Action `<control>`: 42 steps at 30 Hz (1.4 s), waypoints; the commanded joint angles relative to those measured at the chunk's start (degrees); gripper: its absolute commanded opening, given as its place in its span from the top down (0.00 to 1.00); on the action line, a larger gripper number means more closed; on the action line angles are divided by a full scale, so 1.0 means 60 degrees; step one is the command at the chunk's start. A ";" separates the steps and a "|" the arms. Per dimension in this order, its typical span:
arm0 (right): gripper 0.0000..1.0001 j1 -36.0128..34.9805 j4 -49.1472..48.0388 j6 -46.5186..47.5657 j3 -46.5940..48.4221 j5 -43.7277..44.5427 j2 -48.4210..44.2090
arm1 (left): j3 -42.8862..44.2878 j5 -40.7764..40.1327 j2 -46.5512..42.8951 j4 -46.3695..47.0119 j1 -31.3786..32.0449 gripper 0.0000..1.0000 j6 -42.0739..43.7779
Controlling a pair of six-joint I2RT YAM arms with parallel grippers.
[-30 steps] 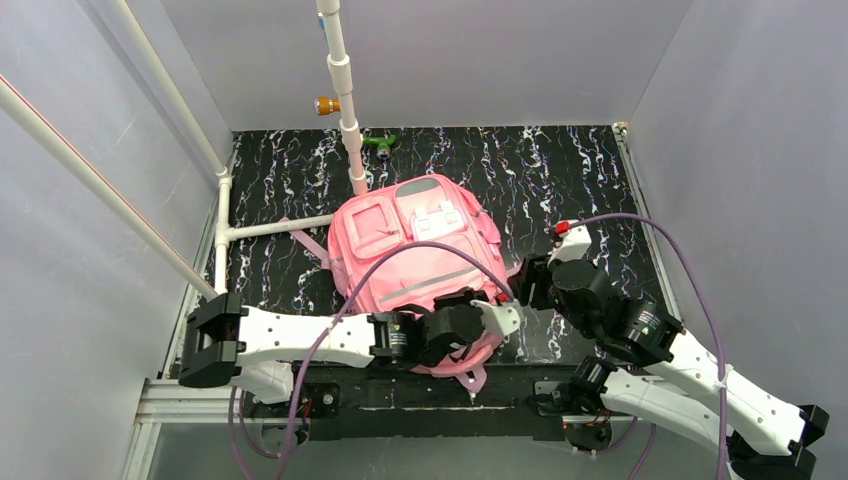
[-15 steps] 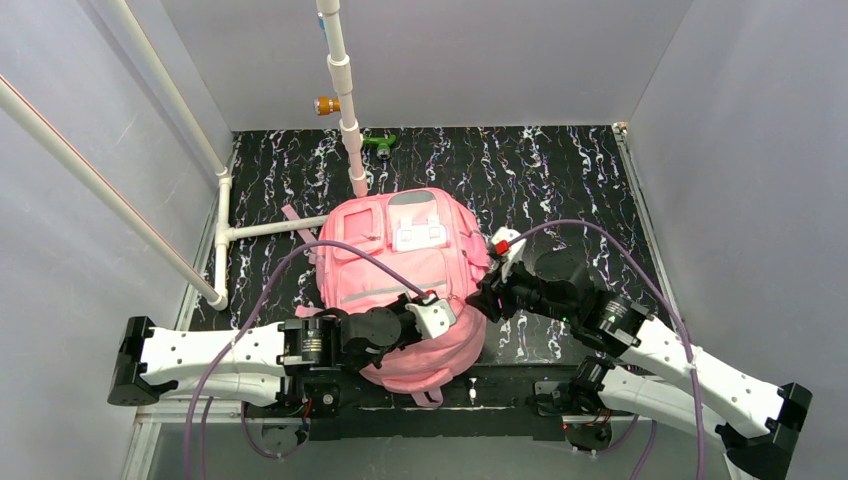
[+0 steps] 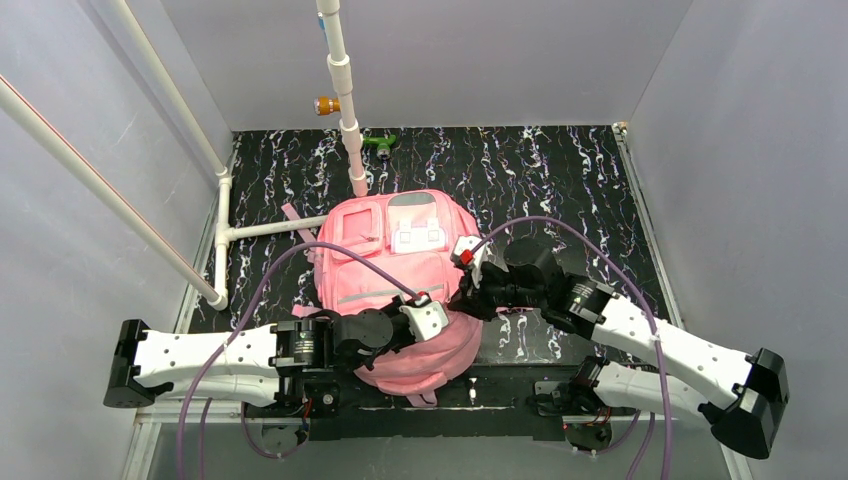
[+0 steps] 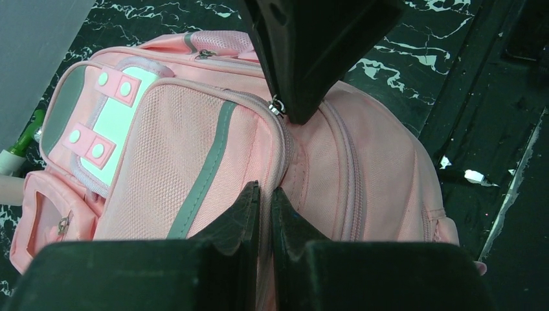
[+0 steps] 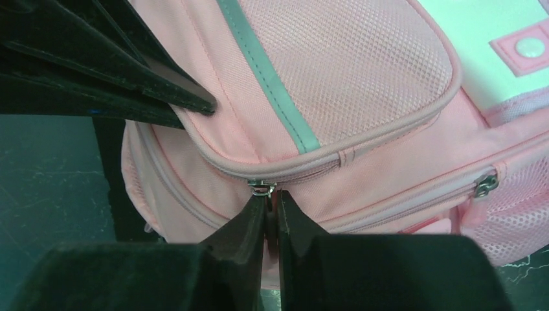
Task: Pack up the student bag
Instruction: Zip the student bag at the center of the board, then move the student bag to the center of the board.
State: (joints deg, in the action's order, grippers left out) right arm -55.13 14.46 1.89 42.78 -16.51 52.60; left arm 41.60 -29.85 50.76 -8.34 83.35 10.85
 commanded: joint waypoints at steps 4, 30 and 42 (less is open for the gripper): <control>0.99 0.0023 -0.0110 0.0274 0.0512 0.1835 0.0101 | 0.0043 -0.0361 -0.0572 0.0089 -0.0084 1.00 -0.0179; 0.21 0.0239 0.2558 -0.1769 0.1031 0.6121 -0.0248 | 0.2302 -0.2657 -0.1821 -0.5839 -0.3116 0.02 -0.7923; 0.07 0.0253 0.2140 -0.2037 0.1479 0.6297 -0.0399 | -0.0305 0.3776 0.0187 -0.3483 -0.9574 0.02 -1.0538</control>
State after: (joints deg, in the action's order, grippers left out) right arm -53.69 28.60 -8.99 48.75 19.00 52.75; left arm 49.39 -19.29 51.18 -43.40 31.59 -51.22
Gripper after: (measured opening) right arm 0.914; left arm 0.982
